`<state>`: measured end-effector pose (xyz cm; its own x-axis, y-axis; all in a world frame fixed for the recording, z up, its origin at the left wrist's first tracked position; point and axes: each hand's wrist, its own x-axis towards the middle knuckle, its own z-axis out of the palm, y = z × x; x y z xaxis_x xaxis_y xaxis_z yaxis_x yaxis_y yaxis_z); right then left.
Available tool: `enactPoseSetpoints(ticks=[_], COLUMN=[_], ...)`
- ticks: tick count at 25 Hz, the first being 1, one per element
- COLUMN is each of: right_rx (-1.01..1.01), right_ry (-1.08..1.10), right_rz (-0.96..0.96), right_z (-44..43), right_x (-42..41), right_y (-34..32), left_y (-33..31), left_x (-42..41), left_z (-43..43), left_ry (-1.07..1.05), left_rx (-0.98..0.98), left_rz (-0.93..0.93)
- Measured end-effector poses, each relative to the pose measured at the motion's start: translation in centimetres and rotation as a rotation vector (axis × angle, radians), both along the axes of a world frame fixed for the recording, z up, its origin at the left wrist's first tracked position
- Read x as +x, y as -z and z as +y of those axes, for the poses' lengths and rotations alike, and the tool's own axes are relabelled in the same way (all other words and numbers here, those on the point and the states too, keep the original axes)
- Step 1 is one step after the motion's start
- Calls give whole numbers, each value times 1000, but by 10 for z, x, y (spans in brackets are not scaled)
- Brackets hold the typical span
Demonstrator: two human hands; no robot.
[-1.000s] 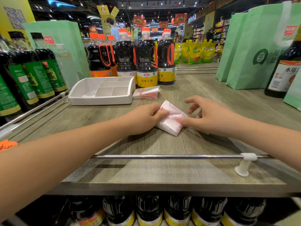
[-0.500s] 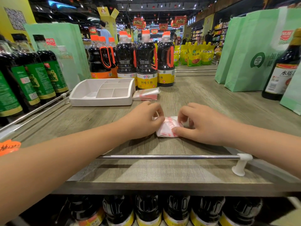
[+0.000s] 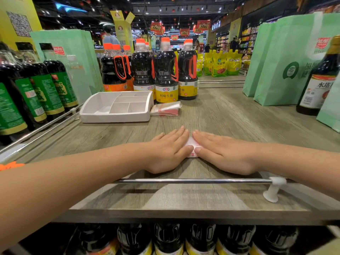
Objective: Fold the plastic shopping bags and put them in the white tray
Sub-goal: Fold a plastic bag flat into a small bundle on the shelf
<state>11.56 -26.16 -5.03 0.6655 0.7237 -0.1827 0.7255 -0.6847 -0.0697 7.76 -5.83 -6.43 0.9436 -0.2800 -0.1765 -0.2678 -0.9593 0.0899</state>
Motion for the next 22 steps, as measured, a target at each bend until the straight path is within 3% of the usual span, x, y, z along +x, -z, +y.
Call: enactPoseSetpoints(ticks=[8,11,14,22], right_rx=[-74,136,177,-57], right_ry=[5,105,117,35], right_rz=[40,151,46,-12], right_z=[-12,-8,0,-3], right_x=[-8,-8,-5,6], right_y=[-4,-8,-4,3], left_y=[-3,-7,-4,-1], left_x=[-11,-8,-1,6], left_z=[16,12,-3,6], left_ry=[14,-13,7,-6], left_rx=[8,-112,83,64], left_rz=[74,-60,-232,6])
